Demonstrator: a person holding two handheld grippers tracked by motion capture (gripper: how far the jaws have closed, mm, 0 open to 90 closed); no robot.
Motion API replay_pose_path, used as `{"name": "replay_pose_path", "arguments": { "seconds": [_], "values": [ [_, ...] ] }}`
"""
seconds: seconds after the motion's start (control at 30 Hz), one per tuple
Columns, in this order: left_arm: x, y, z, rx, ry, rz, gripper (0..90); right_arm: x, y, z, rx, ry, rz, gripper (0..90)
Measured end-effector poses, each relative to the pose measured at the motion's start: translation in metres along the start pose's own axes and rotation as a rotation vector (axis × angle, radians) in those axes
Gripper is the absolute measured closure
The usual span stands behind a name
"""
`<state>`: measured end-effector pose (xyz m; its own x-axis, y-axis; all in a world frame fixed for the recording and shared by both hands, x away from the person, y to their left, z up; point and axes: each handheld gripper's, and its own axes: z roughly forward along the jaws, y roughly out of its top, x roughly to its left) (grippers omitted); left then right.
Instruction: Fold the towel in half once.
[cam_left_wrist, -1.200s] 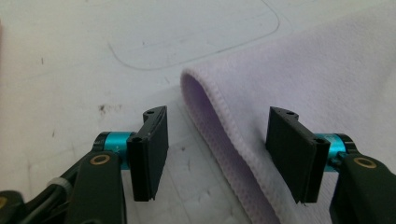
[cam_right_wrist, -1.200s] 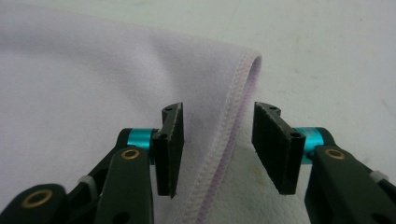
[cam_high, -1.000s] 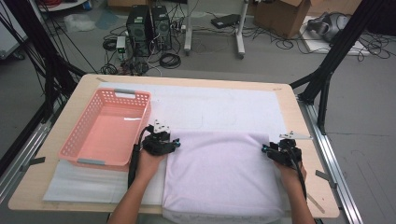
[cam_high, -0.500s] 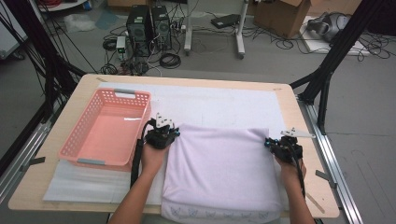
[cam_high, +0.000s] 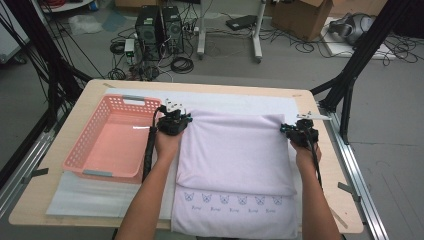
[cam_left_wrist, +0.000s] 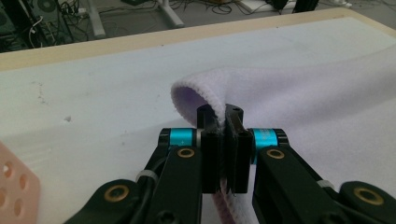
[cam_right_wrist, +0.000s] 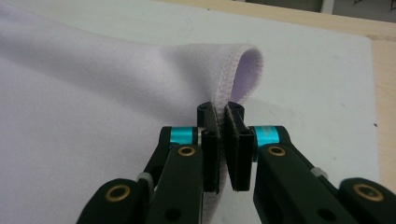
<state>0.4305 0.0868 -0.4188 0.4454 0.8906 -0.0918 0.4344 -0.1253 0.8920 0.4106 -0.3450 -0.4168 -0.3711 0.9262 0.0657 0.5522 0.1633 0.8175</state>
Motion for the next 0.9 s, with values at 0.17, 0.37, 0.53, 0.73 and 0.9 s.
{"name": "replay_pose_path", "arguments": {
  "seconds": [0.17, 0.37, 0.53, 0.73, 0.9],
  "values": [
    [0.017, -0.007, 0.014, 0.018, 0.001, -0.051, 86.0, -0.004, 0.011, 0.015, -0.012, 0.017, 0.023, 85.4],
    [0.016, -0.007, 0.021, 0.045, -0.006, -0.066, 79.8, 0.005, 0.01, 0.031, 0.038, -0.034, 0.012, 62.7],
    [0.014, -0.008, 0.021, 0.086, -0.03, -0.11, 54.2, 0.004, 0.006, 0.028, 0.061, -0.025, 0.031, 55.7],
    [-0.003, 0.001, 0.008, 0.04, -0.063, -0.086, 50.7, 0.0, 0.0, -0.003, 0.041, 0.001, 0.067, 52.4],
    [-0.024, -0.001, -0.01, 0.026, -0.088, -0.057, 50.4, 0.008, 0.002, -0.027, -0.006, -0.005, 0.03, 50.8]
  ]
}}
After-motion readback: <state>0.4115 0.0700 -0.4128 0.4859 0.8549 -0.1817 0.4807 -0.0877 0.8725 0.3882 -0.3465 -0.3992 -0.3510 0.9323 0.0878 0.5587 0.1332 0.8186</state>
